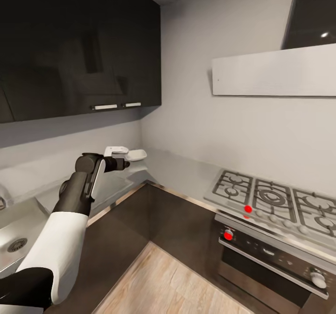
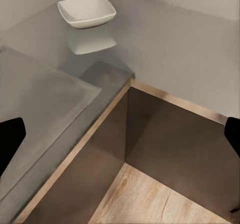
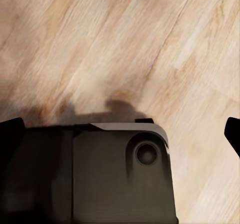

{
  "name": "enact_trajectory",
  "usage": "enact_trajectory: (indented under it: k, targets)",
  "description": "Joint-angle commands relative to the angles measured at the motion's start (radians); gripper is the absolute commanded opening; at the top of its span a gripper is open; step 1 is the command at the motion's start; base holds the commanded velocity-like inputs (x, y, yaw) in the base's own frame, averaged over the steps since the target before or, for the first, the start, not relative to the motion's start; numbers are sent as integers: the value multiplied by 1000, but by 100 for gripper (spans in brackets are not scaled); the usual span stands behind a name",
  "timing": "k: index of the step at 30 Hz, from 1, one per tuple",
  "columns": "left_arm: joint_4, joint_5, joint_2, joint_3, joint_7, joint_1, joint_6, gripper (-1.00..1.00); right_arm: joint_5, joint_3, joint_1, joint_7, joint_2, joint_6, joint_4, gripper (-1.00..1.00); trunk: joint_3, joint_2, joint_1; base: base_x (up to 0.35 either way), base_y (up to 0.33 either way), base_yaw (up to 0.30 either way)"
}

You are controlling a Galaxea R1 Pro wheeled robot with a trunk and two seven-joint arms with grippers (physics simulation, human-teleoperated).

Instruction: In the kitchen, take the Vidalia onion out of the sink, dice it on the chopping board with the paring knife, put the diced onion into the bowl on the countertop, then place both the paring knife and the chopping board into the sink.

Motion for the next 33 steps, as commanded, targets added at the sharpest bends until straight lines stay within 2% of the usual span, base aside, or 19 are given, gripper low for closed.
enact_trajectory:
  k: [1,9,19,26,33]
  targets:
    - [1,-10,-1,2,-9,0,3,100,-6,8,0,-4,2,1,0,100,0,0,1,301,90,0]
    - [41,-12,2,3,-10,0,-1,100,-6,8,1,-3,12,59,0,100,0,0,1,313,92,0]
    - [99,-17,2,1,-10,0,-7,100,-6,8,1,-3,16,66,0,100,0,0,1,311,22,0]
    - [107,-27,1,3,-7,0,-9,100,-6,8,1,-2,16,66,0,100,0,0,1,60,1,0]
    - [132,-69,-1,4,5,-2,-8,100,-6,8,1,-1,18,66,0,100,0,0,1,5,0,0]
